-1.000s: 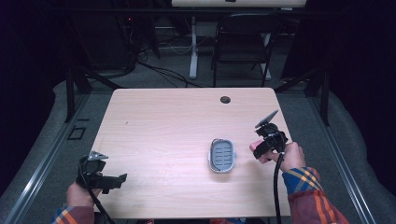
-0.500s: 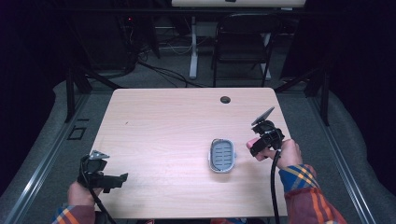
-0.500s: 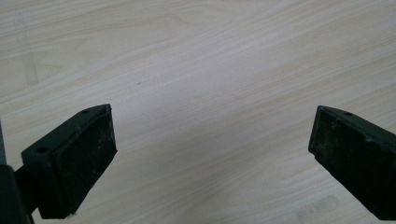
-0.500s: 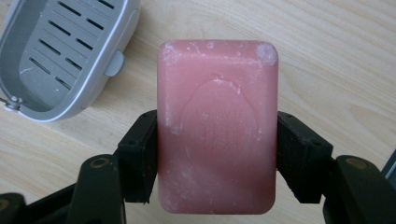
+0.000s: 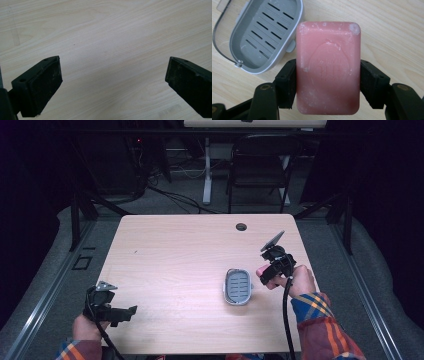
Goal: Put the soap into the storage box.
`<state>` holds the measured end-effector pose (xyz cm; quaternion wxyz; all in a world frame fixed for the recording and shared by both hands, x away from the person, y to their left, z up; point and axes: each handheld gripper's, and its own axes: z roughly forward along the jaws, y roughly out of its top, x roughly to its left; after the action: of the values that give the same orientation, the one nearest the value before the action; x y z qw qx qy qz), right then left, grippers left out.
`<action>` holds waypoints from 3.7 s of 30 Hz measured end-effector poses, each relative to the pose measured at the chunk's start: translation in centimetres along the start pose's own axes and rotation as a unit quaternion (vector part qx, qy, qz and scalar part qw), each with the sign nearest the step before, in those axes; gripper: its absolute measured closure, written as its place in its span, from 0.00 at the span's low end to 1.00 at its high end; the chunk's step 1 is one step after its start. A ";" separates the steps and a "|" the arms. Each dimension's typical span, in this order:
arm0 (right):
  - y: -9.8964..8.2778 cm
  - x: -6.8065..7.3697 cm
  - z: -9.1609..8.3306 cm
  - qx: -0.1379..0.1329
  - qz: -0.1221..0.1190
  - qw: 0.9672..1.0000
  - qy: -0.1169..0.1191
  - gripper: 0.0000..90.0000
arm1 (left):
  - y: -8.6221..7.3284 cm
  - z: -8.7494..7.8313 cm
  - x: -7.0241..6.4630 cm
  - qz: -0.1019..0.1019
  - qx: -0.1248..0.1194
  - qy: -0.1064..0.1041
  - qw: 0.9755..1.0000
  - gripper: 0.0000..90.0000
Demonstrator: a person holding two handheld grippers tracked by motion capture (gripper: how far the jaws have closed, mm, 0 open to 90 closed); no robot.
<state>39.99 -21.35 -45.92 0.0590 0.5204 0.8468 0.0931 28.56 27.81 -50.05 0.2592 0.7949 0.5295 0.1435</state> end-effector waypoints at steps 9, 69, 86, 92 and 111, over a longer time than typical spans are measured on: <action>1.1 1.3 0.5 0.008 -0.022 1.000 0.001 0.41 | 0.0 0.1 -0.1 0.003 0.002 0.000 1.000 0.01; 3.8 6.7 2.9 0.024 -0.055 0.997 0.041 0.56 | 0.1 0.2 -0.3 0.012 0.009 -0.001 1.000 0.01; 2.2 5.3 -0.2 -0.020 -0.059 0.998 0.030 0.44 | 0.1 0.2 -0.2 0.013 0.009 -0.001 1.000 0.01; 0.8 3.8 -1.7 -0.044 -0.053 0.998 0.010 0.33 | 0.1 0.2 -0.3 0.011 0.008 -0.001 1.000 0.01; -4.7 -0.2 -2.0 -0.058 -0.037 0.998 -0.015 0.18 | 0.1 0.3 -0.3 0.011 0.008 -0.001 1.000 0.01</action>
<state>35.55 -23.79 -44.97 0.1054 0.4856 0.8578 0.1316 28.65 27.45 -50.19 0.2515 0.8032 0.5212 0.1411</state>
